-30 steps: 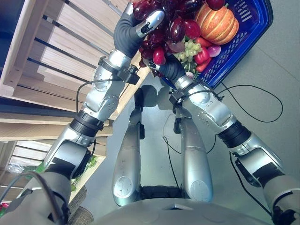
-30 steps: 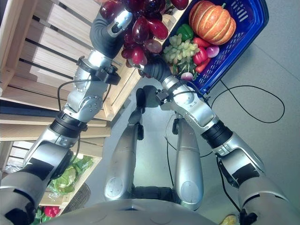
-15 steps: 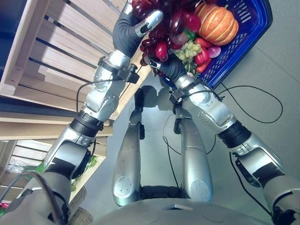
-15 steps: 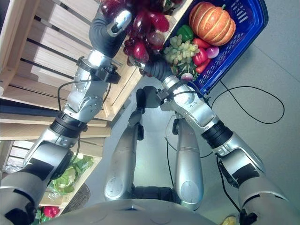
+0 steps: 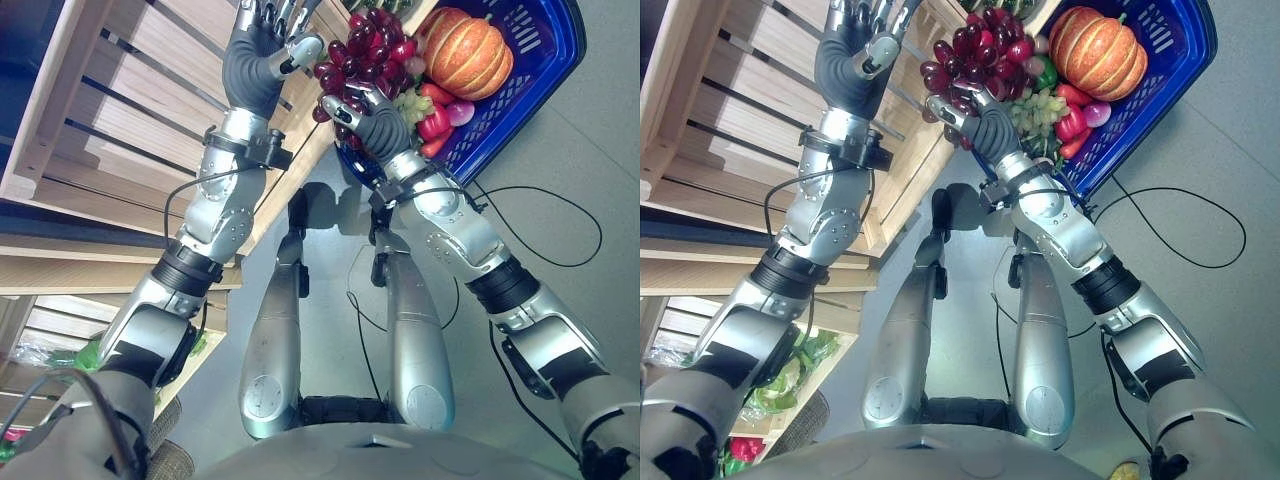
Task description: Pick up fruits and vegetables into the basket
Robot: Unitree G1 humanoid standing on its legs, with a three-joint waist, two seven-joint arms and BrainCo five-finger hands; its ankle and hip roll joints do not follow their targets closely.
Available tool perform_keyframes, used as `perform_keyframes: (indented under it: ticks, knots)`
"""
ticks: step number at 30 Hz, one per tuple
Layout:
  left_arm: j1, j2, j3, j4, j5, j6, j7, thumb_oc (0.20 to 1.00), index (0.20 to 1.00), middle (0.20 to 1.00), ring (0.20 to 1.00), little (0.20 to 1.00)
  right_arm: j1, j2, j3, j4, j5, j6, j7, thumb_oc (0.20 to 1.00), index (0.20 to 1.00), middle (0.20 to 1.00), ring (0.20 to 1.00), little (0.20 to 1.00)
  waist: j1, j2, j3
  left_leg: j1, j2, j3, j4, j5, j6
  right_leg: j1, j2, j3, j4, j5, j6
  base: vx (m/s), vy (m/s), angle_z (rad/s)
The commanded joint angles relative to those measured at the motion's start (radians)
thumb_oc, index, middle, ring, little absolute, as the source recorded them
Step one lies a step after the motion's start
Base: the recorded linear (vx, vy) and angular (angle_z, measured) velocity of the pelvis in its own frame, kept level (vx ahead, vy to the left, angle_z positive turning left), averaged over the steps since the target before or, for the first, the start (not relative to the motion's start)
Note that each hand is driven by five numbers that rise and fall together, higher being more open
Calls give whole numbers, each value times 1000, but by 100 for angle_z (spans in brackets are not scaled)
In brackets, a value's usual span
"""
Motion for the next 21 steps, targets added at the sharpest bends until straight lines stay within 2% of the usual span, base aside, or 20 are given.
perform_keyframes:
  ticks: [1, 11, 21]
  knots:
    - [7, -18, 51, -95, 56, -63, 4, 1000, 1000, 1000, 1000, 1000, -30, 58, -20, -110, -26, -64, 11, 200, 200, 200, 200, 200, 10, -40, -45, -6, -75, 35, 61, -84, 51, 88, 27, 4, -147, 53, 74, 0, 0, 0]
    - [7, -19, 84, -43, 130, -101, 108, 1000, 1000, 1000, 1000, 1000, -13, 64, -41, -82, -33, -92, -28, 200, 200, 200, 200, 200, 9, -38, -45, -6, -74, 38, 66, -85, 47, 87, 26, 7, -141, 49, 73, 0, 0, 0]
    - [83, -9, 176, 100, 211, -153, 260, 1000, 1000, 1000, 1000, 1000, 80, 59, -139, -39, -75, -213, -131, 200, 200, 200, 200, 200, 2, -34, -45, -3, -72, 41, 73, -92, 43, 85, 26, 8, -127, 37, 75, 0, 0, 0]
